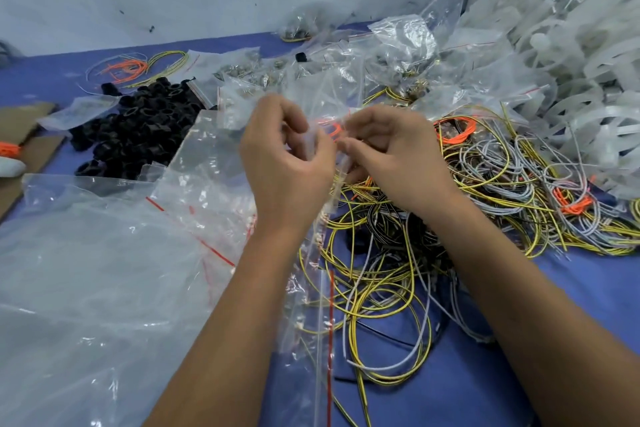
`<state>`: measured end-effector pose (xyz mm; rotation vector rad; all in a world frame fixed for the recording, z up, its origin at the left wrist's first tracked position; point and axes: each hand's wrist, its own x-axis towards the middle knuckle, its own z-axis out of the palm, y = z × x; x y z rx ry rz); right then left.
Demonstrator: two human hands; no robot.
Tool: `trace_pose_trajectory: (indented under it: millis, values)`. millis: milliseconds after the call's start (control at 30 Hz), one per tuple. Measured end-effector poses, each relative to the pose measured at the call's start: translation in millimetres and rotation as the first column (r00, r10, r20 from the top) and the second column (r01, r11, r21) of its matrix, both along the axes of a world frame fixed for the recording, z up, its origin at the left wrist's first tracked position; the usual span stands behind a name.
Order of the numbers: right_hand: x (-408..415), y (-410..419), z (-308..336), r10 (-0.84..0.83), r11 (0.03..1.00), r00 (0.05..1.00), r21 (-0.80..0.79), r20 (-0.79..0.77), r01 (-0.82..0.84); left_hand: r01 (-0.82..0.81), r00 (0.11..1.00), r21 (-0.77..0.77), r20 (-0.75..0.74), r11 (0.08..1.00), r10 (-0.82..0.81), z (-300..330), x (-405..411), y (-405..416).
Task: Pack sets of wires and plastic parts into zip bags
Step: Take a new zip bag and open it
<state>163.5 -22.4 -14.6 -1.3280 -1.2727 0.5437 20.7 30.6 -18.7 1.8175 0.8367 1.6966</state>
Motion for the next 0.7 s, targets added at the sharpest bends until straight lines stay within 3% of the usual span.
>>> trace_pose_trajectory:
  millis: [100, 167, 267, 367, 533, 633, 700]
  values:
    - [15, -2, 7, -0.087, 0.996, 0.996, 0.006, -0.002, 0.087, -0.106, 0.983, 0.088, -0.142, 0.99, 0.118, -9, 3, 2]
    - [30, -5, 12, -0.227, 0.973, 0.971, 0.054, 0.079, 0.223, -0.135, 0.99, -0.042, -0.055, 0.99, 0.133, -15, 1, 5]
    - [53, -12, 20, -0.45, 0.893, 0.86, 0.143, 0.242, 0.427, -0.13, 0.979, -0.24, 0.12, 0.962, 0.162, -20, -3, 11]
    - [75, -19, 23, -0.555, 0.828, 0.74, 0.162, 0.38, 0.537, -0.065, 0.975, -0.319, 0.182, 0.945, 0.129, -21, -2, 16]
    - [71, -21, 20, -0.465, 0.875, 0.695, 0.164, 0.549, 0.456, -0.03, 0.987, -0.294, 0.143, 0.955, 0.075, -24, 5, 10]
    - [43, -14, 15, -0.352, 0.931, 0.681, 0.164, 0.642, 0.327, -0.131, 0.962, -0.296, 0.192, 0.946, 0.193, -23, 3, 9]
    - [28, -7, 8, -0.292, 0.929, 0.628, 0.057, 0.722, 0.366, -0.236, 0.919, -0.291, 0.244, 0.927, 0.311, -20, 0, 10]
